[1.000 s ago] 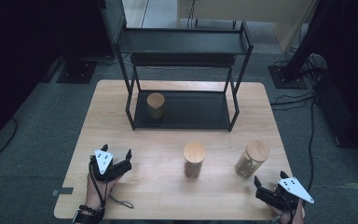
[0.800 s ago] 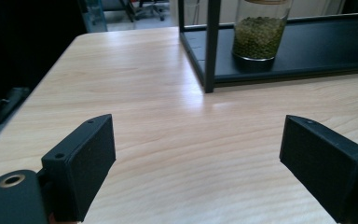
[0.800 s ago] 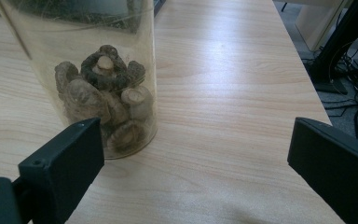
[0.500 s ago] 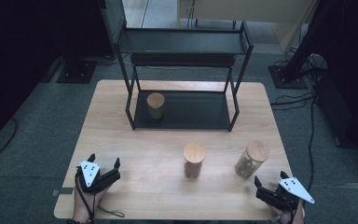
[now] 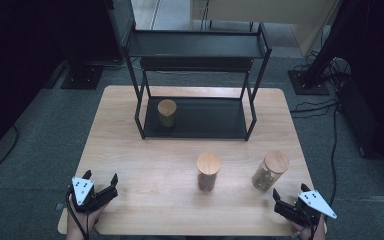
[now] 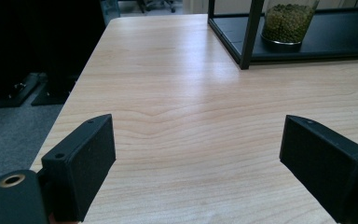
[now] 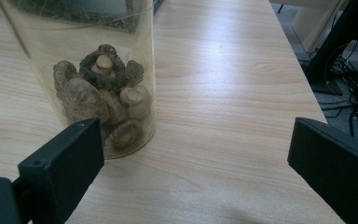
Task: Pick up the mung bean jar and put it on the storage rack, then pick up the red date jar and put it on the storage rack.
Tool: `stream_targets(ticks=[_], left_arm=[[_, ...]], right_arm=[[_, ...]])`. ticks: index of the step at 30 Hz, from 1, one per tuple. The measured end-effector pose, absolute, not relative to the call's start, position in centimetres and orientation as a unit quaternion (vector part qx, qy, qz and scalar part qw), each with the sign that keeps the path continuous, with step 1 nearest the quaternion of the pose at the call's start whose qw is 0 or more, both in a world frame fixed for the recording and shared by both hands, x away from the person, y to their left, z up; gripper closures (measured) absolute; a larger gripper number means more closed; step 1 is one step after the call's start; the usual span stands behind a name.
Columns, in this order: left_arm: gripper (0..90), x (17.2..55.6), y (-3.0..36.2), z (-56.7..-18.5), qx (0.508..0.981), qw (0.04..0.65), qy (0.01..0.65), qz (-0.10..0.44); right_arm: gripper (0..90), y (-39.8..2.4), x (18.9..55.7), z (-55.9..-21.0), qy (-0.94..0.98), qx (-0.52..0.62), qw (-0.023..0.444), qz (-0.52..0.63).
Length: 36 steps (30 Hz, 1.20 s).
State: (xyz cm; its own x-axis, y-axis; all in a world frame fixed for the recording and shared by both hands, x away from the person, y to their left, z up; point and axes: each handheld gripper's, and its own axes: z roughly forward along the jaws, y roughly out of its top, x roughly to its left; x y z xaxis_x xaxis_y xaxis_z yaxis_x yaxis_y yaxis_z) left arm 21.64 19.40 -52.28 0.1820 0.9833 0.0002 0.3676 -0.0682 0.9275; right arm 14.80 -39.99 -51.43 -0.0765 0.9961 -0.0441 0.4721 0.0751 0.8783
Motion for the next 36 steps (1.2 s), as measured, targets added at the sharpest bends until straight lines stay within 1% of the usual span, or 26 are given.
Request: stream_targets(ticks=[13, 16, 19, 30, 36], left_arm=[[10.6, 21.5, 19.5, -52.3, 0.638, 0.433, 0.531, 0.353], [10.6, 21.6, 19.6, -52.3, 0.638, 0.435, 0.531, 0.349], [10.6, 21.6, 19.7, -52.3, 0.635, 0.438, 0.533, 0.346], [10.6, 21.8, 19.6, -52.3, 0.644, 0.432, 0.533, 0.339], [10.6, 21.8, 19.7, -52.3, 0.641, 0.436, 0.533, 0.340]], right_arm=[[2.5, -40.0, 14.6, -51.3, 0.632, 0.576, 0.369, 0.365], [2.5, -40.2, 14.4, -51.0, 0.622, 0.582, 0.366, 0.374], [2.5, -40.2, 14.4, -50.8, 0.616, 0.589, 0.348, 0.390], [2.5, -38.1, 14.2, -50.5, 0.633, 0.572, 0.346, 0.391], [2.5, -37.0, 13.8, -50.3, 0.642, 0.562, 0.344, 0.391]])
